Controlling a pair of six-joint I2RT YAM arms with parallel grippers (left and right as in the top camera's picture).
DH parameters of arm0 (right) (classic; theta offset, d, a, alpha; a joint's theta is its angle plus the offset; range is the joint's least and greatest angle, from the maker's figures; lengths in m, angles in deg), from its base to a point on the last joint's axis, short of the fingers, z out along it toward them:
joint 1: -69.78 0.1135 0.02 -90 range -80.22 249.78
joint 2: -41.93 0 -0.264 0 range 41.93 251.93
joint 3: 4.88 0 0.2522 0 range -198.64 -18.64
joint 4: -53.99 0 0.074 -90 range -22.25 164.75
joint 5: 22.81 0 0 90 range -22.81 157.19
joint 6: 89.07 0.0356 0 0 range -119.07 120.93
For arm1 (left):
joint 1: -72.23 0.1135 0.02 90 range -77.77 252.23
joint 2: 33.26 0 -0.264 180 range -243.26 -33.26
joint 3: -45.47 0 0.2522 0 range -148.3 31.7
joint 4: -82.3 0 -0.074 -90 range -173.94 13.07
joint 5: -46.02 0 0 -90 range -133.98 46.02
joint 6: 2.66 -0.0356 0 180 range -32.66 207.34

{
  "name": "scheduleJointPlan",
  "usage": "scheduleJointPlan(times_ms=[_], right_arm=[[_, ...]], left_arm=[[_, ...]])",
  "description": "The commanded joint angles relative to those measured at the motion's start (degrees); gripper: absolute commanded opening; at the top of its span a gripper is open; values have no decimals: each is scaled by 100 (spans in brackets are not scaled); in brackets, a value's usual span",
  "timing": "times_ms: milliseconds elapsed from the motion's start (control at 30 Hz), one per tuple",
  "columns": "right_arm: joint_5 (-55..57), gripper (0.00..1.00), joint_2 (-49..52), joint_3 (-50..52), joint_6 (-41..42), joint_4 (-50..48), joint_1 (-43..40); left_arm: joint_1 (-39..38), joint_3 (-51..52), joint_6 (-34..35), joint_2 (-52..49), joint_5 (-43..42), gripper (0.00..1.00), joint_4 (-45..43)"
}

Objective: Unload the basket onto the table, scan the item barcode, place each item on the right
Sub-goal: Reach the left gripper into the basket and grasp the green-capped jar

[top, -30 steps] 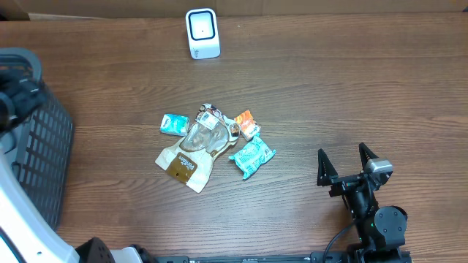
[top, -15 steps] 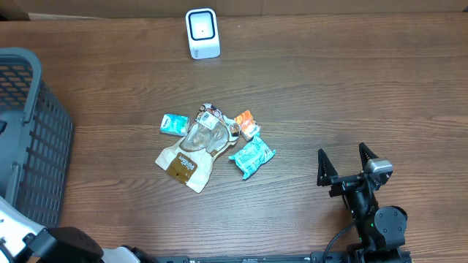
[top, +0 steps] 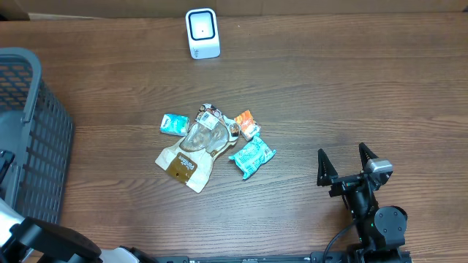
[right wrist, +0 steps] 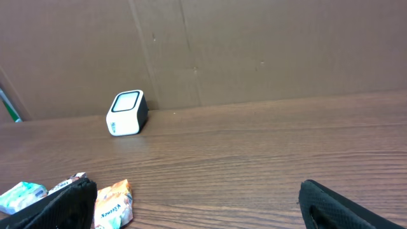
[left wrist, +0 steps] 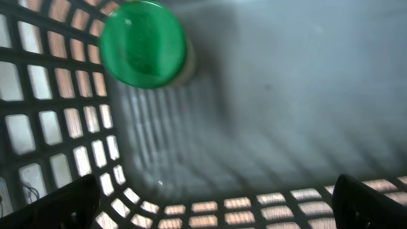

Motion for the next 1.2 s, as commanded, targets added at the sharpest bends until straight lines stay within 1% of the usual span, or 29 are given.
scheduleJointPlan(times_ms=[0,133,300,433,600,833,1167], right_arm=[[52,100,-42,61,42,-22,-15],[52,100,-42,61,42,-22,-15],[52,100,-42,61,42,-22,-15],[52,100,-42,61,42,-22,-15],[52,100,-39,61,42,-22,-15],[52,100,-42,61,42,-22,-15],[52,100,-39,61,42,-22,-15]], left_arm=[[264,44,-579,-2,160,100,-201],[413,46,-1078,-66,162,100,-446],[498,46,-1130,-293,160,100,-721],[566,46,-1473,-623,164,100,-857],[693,46,-1486,-1016,330,100,-973],[890,46,-1633,-1091,350,100,-1198],[1088,46,-1589,-1342,461,100,-1329]])
